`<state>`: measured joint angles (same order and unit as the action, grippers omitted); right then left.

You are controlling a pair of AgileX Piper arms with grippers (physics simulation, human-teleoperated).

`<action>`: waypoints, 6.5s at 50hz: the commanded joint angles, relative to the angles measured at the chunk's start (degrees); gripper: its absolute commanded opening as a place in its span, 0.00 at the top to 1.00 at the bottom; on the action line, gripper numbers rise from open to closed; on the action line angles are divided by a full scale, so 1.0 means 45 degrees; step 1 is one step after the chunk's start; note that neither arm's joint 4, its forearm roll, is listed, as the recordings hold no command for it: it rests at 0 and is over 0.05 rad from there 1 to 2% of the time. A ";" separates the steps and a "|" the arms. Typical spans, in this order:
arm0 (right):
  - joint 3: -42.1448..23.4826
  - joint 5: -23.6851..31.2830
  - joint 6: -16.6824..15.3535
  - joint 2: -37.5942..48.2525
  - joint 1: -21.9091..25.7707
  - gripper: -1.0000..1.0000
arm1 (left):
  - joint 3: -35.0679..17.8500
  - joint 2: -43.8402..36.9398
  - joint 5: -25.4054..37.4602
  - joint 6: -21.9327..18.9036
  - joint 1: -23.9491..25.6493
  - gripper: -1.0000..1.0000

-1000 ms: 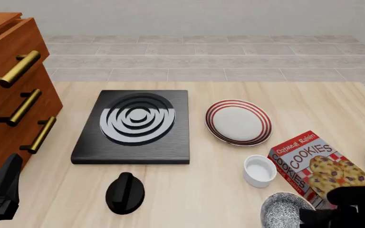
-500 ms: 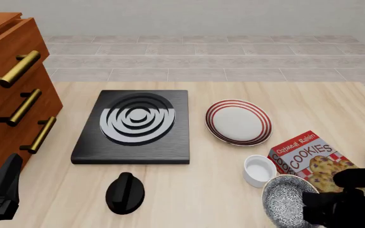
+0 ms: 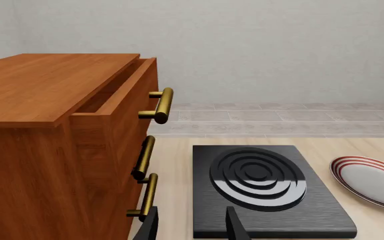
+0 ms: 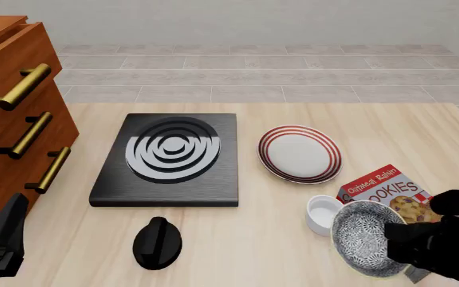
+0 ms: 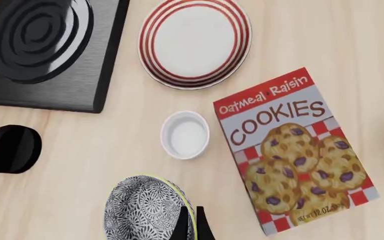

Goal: Pick the akita bowl next to the ramekin and place it on the plate.

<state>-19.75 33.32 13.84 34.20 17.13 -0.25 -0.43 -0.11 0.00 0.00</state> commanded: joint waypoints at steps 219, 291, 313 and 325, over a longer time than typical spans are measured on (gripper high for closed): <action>-0.5635 -0.5088 -0.0511 0.9292 -0.1913 1.00 | 0.0000 0.0000 0.0000 0.0000 0.0000 0.00; -0.7523 -0.6688 0.0235 1.2600 -0.1568 1.00 | 0.0000 0.0000 0.0000 0.0000 0.0000 0.00; -0.8219 -0.7095 0.0482 1.3560 -0.1955 1.00 | 0.0000 0.0000 0.0000 0.0000 0.0000 0.00; -0.8513 -0.7362 0.0525 1.4181 -0.2190 1.00 | 0.0000 0.0000 0.0000 0.0000 0.0000 0.00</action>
<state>-56.68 1.12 15.86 96.18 8.06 -0.25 -0.43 -0.11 0.00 0.00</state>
